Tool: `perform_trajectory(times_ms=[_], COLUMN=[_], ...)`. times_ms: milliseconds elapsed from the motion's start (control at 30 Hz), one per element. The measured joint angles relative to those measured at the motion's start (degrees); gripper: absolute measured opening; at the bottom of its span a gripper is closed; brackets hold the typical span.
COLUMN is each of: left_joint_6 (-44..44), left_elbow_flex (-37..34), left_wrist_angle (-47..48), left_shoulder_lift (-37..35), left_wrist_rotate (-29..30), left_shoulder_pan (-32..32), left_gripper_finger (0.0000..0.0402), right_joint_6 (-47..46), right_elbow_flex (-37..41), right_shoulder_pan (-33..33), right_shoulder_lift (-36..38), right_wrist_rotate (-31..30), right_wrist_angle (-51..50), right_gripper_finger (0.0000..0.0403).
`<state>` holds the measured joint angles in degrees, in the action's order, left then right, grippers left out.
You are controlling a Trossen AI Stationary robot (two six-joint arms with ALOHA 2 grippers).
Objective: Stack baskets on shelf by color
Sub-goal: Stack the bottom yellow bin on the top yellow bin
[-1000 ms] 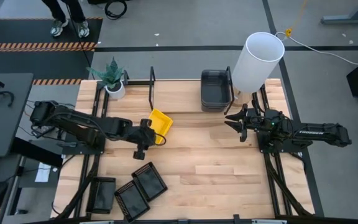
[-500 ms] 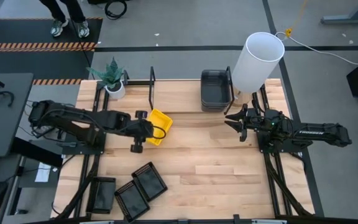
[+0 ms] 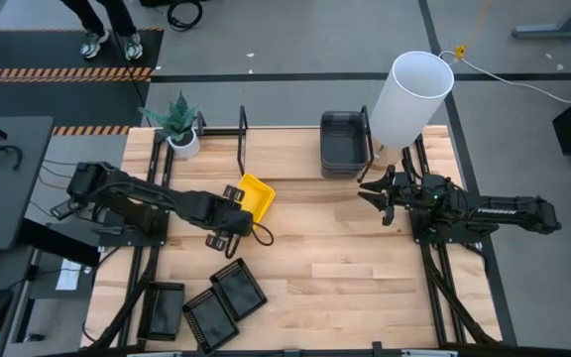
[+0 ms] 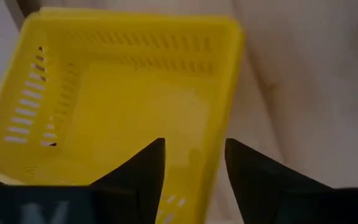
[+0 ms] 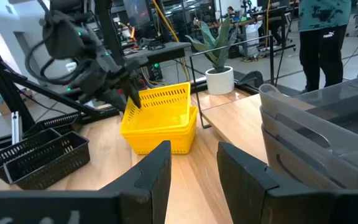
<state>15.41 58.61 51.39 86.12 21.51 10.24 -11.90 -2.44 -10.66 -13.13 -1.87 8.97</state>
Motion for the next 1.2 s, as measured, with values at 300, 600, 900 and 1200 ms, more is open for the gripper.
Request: perform_trajectory(times_ms=[300, 600, 900, 1200], left_joint_6=[2.8, 0.2, -4.3, -11.8], left_elbow_flex=[0.0, 0.0, 0.0, -1.3], left_wrist_angle=[1.2, 0.5, -6.0, -8.4], left_shoulder_lift=[1.9, 0.1, -0.8, -0.6], left_wrist_rotate=[0.2, -5.7, -10.5, -10.4], left_shoulder_pan=[0.0, -0.1, -0.5, -0.4], left_gripper_finger=[0.0058, 0.0006, 0.0005, 0.0049], right_joint_6=[0.0, 0.0, 0.0, 0.0], right_elbow_flex=[0.0, 0.0, 0.0, 0.0], right_shoulder_pan=[0.0, 0.0, 0.0, 0.0], right_shoulder_lift=[0.0, 0.0, 0.0, 0.0], right_wrist_rotate=[0.0, 0.0, 0.0, 0.0], right_wrist_angle=[0.2, 0.4, 0.4, 0.9], right_gripper_finger=[0.0135, 0.0135, 0.0135, 0.0135])
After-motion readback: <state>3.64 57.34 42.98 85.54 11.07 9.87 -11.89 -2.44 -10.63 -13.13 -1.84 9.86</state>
